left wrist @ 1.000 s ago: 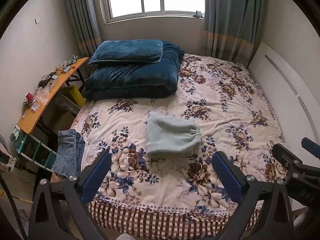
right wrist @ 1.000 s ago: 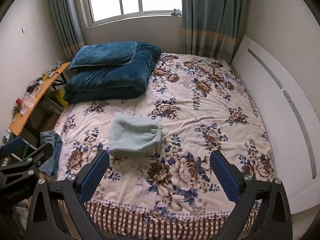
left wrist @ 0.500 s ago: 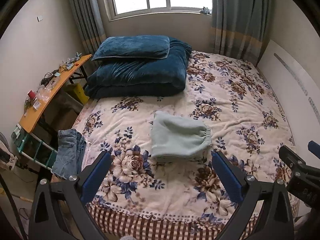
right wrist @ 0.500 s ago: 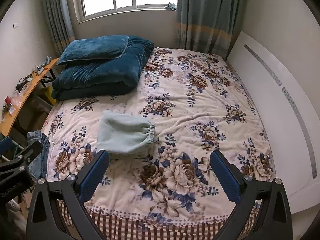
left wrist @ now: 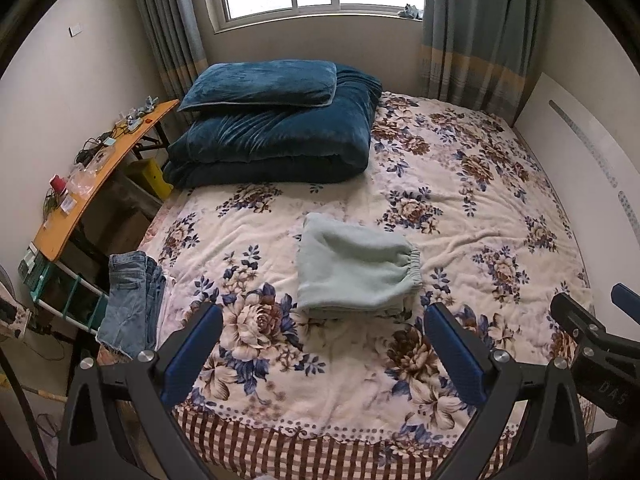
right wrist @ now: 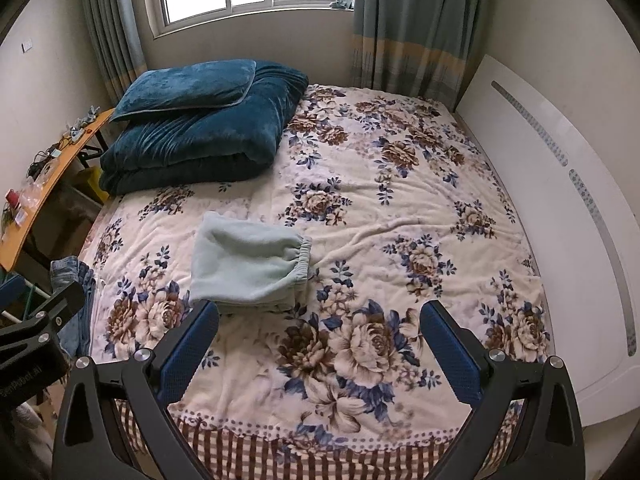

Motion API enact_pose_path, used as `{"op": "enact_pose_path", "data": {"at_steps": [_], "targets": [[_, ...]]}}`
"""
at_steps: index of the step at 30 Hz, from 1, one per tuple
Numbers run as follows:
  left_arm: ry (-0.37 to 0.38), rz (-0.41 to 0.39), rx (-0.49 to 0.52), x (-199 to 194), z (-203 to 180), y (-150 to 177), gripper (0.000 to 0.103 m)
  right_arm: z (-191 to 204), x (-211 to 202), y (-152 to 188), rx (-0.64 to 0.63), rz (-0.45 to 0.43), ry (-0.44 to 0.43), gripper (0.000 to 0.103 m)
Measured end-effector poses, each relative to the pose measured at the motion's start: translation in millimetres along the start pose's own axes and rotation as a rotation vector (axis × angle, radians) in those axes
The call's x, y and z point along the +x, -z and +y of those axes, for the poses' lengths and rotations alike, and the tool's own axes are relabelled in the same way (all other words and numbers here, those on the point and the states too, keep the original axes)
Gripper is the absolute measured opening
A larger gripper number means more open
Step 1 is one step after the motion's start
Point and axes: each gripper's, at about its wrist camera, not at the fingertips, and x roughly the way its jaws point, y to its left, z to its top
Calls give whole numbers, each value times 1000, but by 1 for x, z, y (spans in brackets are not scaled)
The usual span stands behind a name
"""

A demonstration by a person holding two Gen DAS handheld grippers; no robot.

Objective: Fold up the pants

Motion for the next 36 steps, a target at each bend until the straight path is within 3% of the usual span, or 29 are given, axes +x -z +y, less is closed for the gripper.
{"op": "enact_pose_path", "data": {"at_steps": [36], "targets": [[-1, -34, 15, 3, 1, -6, 103, 6, 7, 7, 4, 2, -26, 103]]}}
